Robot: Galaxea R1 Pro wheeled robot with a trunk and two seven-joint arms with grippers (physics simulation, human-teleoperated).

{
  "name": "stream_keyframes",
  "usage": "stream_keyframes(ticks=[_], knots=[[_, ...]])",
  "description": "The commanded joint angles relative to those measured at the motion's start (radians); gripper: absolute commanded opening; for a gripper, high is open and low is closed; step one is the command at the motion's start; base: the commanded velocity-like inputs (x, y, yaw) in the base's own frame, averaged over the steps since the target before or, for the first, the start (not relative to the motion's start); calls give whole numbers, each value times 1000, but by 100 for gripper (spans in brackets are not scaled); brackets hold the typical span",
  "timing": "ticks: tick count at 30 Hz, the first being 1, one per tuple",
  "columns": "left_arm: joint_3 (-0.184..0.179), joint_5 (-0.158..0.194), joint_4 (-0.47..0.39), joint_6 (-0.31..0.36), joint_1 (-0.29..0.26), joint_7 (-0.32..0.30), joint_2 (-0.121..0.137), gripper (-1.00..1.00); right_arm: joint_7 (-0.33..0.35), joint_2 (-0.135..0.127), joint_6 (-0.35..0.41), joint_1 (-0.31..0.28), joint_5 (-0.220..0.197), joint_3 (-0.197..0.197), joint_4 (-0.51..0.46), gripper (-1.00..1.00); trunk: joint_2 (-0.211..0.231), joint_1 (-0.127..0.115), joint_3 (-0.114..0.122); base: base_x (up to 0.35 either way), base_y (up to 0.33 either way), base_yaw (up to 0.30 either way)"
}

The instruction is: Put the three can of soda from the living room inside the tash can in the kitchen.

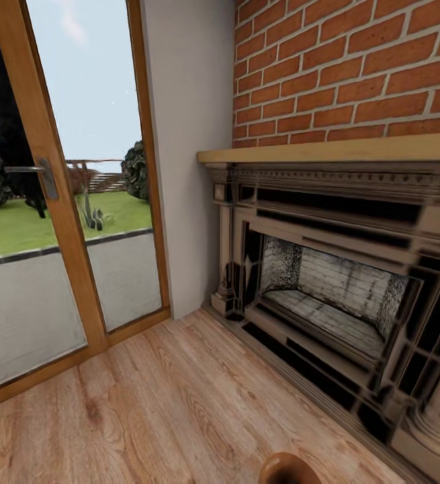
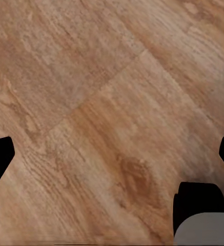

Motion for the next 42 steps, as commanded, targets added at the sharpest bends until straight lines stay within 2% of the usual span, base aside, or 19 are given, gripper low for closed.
stream_keyframes(ticks=[1, 2, 6, 7, 11, 15, 22, 23, 27, 30, 32, 33, 36, 42], knots=[[0, 0, 0, -9, 5, -3, 0, 100, 0, 0, -10, 5, 0, 0, 8, 100, 7, -4, 2, 0, 0, 0], [0, 0, 0, -9, 5, -3, 0, 100, 0, 0, -10, 5, 0, 0, 8, 100, 14, -8, 3, 0, 0, 0], [-1, 0, -1, -43, 16, -11, 0, 100, 0, -1, -94, 19, -1, -8, 69, 100, 42, -23, 9, 0, 0, 0], [-1, 0, 0, -93, 20, -20, 0, 100, -25, -2, -178, 23, 0, -39, 131, 100, 49, -27, 11, 0, 0, 0], [-1, 0, 4, -143, 24, -39, 0, 100, -125, -1, -261, 25, 2, -65, 241, 100, 77, -42, 17, 0, 0, 0], [-1, 1, 3, -163, 41, -42, -1, 100, -147, 0, -301, 26, 2, -69, 303, 100, 105, -58, 23, 0, 0, 0], [-1, 1, 4, -175, 49, -43, -2, 100, -154, 0, -325, 28, 2, -70, 352, 100, 154, -84, 34, 0, 0, 0], [-1, 1, 5, -176, 51, -41, -6, 100, -156, 3, -351, 51, 1, -71, 368, 100, 161, -88, 36, 0, 0, 0], [-1, 1, 7, -172, 53, -41, -8, 100, -158, 6, -365, 69, -1, -75, 376, 100, 189, -104, 42, 0, 0, 0], [-1, 0, 19, -137, 80, -41, -10, 100, -159, 7, -372, 78, -10, -77, 380, 100, 210, -115, 46, 0, 0, 0], [-1, 0, 23, -106, 104, -41, -11, 100, -159, 7, -374, 84, -36, -78, 381, 100, 224, -123, 49, 0, 0, 0], [0, 1, 24, -92, 136, -29, -11, 100, -159, 7, -375, 89, -60, -78, 382, 100, 231, -127, 51, 0, 0, 0], [1, 2, 26, -77, 179, -9, -5, 100, -160, 7, -375, 95, -87, -78, 382, 100, 252, -138, 56, 0, 0, 0], [6, 5, 27, -66, 239, 2, 5, 100, -160, 6, -376, 111, -103, -78, 382, 100, 294, -161, 65, 0, 0, 0]])
